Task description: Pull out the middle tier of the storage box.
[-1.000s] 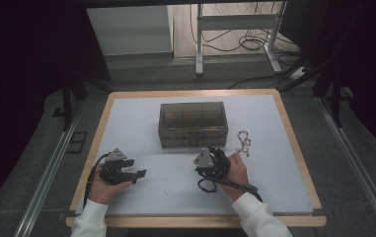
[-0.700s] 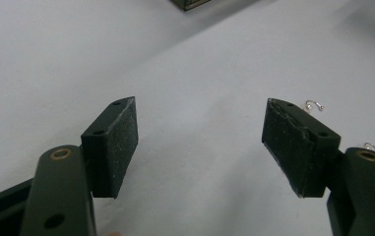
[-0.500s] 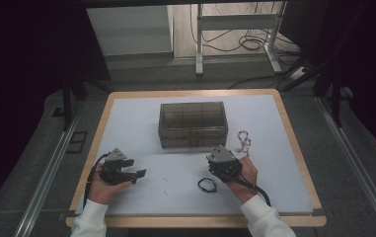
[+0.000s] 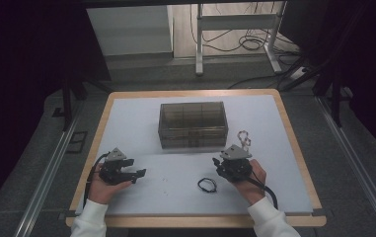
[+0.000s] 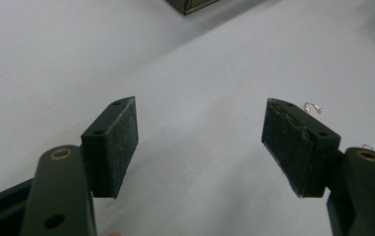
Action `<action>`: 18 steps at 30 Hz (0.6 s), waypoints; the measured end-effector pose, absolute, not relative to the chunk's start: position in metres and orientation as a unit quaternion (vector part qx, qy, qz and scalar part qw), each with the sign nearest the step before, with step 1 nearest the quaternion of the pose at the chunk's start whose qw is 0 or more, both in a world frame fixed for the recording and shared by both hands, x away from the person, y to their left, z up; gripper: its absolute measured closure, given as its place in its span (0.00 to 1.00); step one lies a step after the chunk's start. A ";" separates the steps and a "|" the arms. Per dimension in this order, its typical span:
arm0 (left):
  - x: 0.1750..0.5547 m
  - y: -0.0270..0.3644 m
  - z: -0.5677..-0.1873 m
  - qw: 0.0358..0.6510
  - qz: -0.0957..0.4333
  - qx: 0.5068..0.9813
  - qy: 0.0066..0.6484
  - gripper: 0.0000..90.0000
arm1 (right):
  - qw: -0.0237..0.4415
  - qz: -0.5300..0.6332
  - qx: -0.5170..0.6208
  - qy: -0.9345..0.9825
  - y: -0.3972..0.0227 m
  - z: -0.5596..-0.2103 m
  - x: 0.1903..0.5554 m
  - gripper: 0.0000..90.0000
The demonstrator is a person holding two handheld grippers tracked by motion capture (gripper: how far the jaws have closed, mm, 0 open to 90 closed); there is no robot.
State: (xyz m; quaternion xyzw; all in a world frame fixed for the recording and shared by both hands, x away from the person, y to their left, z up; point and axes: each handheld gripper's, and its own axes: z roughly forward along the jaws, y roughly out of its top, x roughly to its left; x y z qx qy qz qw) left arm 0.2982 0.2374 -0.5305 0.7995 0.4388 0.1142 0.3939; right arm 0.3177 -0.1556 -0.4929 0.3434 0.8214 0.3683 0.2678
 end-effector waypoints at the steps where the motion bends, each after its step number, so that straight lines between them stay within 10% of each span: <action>1: 0.298 0.237 -0.531 0.394 0.115 0.799 0.439 0.34 | 0.265 0.371 0.347 0.820 -0.158 -0.493 0.318 0.65; 18: 0.298 0.232 -0.525 0.402 0.127 0.798 0.431 0.34 | 0.235 0.386 0.377 0.808 -0.184 -0.492 0.322 0.63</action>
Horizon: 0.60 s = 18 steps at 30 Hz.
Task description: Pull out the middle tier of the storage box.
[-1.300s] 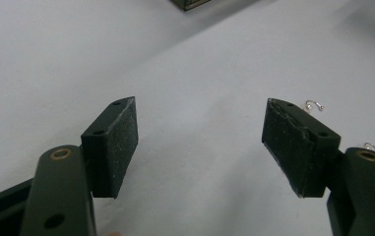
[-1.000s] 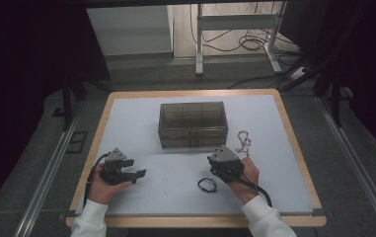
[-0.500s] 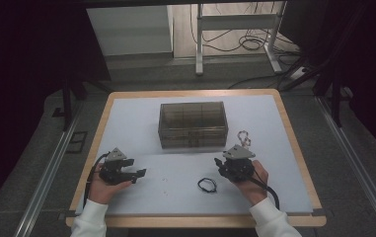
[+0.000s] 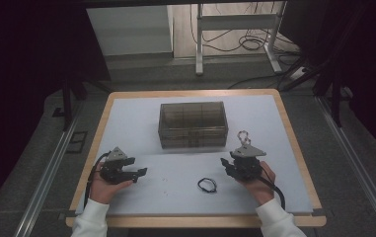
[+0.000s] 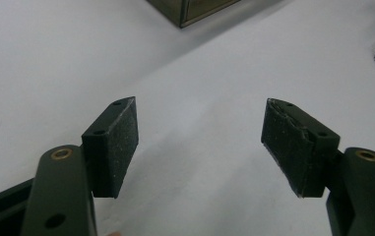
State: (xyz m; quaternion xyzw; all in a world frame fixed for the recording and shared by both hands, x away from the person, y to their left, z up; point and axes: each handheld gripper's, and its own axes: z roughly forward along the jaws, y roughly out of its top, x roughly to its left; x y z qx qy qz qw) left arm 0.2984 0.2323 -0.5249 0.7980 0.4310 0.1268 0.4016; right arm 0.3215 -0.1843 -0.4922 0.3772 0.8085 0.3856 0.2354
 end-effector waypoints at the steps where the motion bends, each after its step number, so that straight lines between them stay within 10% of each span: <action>1: 0.299 0.230 -0.523 0.404 0.128 0.798 0.428 0.34 | 0.231 0.388 0.380 0.807 -0.187 -0.491 0.322 0.62; 18: 0.318 0.211 -0.516 0.419 0.125 0.800 0.412 0.35 | 0.211 0.399 0.385 0.805 -0.200 -0.486 0.333 0.61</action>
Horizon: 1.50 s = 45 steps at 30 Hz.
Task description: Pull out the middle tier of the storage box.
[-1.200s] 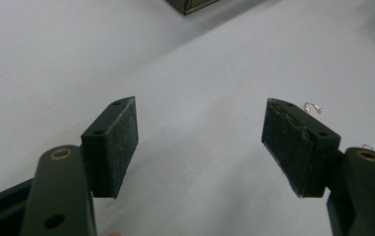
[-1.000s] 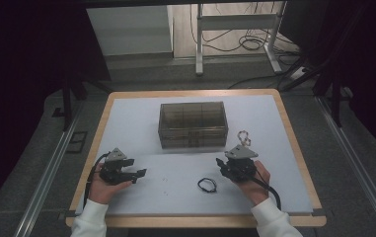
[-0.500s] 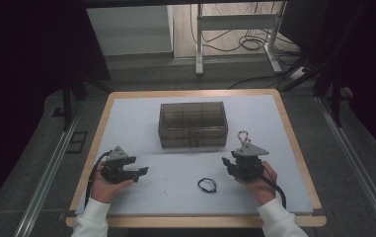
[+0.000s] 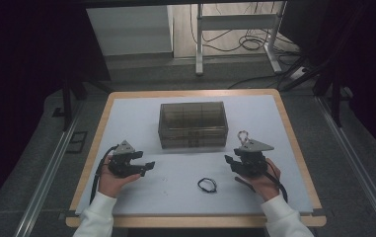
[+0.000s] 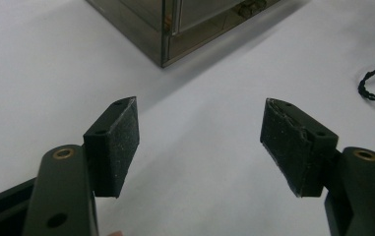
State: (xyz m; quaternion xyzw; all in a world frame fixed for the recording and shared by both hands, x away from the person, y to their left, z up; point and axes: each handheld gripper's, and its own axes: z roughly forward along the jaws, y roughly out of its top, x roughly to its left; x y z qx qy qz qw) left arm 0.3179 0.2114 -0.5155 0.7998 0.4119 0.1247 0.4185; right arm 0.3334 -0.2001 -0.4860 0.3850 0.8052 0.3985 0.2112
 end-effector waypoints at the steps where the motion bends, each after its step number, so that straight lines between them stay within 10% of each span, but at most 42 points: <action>1: 0.319 0.210 -0.515 0.418 0.126 0.800 0.412 0.35 | 0.211 0.399 0.385 0.805 -0.201 -0.485 0.334 0.61; 45: 0.353 0.180 -0.508 0.401 0.153 0.816 0.386 0.42 | 0.209 0.396 0.375 0.812 -0.192 -0.486 0.367 0.60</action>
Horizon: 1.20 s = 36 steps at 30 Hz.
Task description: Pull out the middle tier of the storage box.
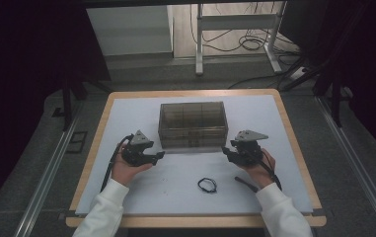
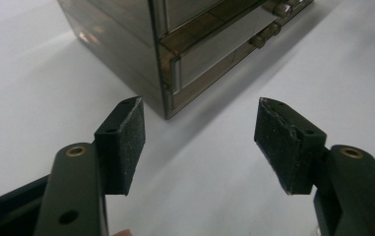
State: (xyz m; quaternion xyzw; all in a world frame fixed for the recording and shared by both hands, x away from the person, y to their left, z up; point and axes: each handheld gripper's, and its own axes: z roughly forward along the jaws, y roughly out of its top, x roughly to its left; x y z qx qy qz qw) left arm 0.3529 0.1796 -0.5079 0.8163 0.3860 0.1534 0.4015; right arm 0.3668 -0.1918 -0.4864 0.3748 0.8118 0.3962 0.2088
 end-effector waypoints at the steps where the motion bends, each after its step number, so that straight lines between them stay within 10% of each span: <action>1: 0.354 0.179 -0.508 0.405 0.149 0.815 0.387 0.42 | 0.211 0.395 0.374 0.812 -0.192 -0.486 0.367 0.60; 36: 0.366 0.171 -0.512 0.425 0.139 0.805 0.390 0.55 | 0.213 0.402 0.369 0.811 -0.185 -0.493 0.388 0.69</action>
